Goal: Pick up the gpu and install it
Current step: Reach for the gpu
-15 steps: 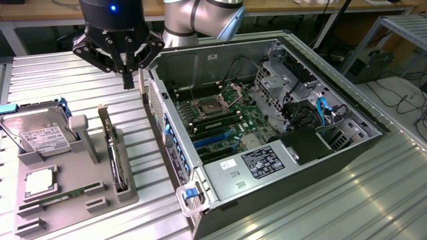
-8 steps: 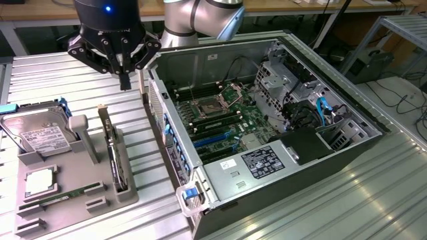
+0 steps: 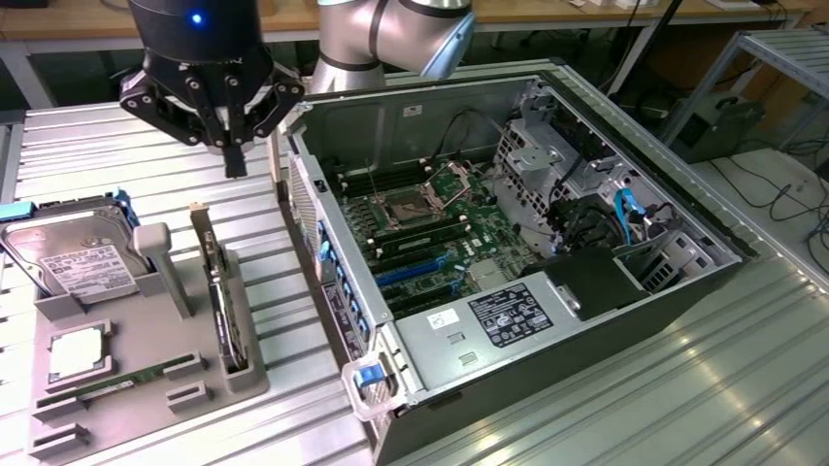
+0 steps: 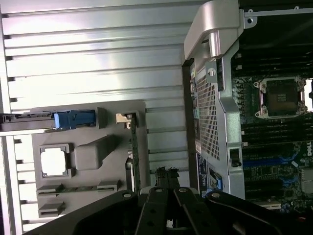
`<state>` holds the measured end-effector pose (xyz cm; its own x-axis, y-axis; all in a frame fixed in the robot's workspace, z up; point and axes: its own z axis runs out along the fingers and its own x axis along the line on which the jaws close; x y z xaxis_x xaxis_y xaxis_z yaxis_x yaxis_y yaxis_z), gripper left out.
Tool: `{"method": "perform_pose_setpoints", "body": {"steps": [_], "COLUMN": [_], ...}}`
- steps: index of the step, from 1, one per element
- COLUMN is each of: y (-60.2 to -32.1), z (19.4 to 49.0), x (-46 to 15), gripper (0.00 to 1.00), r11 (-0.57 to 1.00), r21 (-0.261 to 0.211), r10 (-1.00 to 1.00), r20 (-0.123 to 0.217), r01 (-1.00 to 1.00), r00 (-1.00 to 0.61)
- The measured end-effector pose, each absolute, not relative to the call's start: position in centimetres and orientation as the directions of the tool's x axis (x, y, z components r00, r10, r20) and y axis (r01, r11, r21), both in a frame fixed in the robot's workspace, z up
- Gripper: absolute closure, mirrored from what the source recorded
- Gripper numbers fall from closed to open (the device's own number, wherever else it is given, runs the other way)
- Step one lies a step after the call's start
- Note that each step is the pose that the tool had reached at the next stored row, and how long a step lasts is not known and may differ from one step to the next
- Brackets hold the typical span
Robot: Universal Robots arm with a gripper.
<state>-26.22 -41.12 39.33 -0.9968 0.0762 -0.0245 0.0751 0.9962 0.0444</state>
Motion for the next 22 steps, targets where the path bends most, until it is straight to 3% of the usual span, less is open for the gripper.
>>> {"method": "perform_pose_setpoints", "body": {"steps": [22], "y": [-41.5], "z": [39.3], "x": [-28.0], "gripper": [0.89], "r11": [0.996], "r21": [0.044], "r10": [0.076], "r20": [-0.024], "r01": [0.075], "r00": [-0.997]}}
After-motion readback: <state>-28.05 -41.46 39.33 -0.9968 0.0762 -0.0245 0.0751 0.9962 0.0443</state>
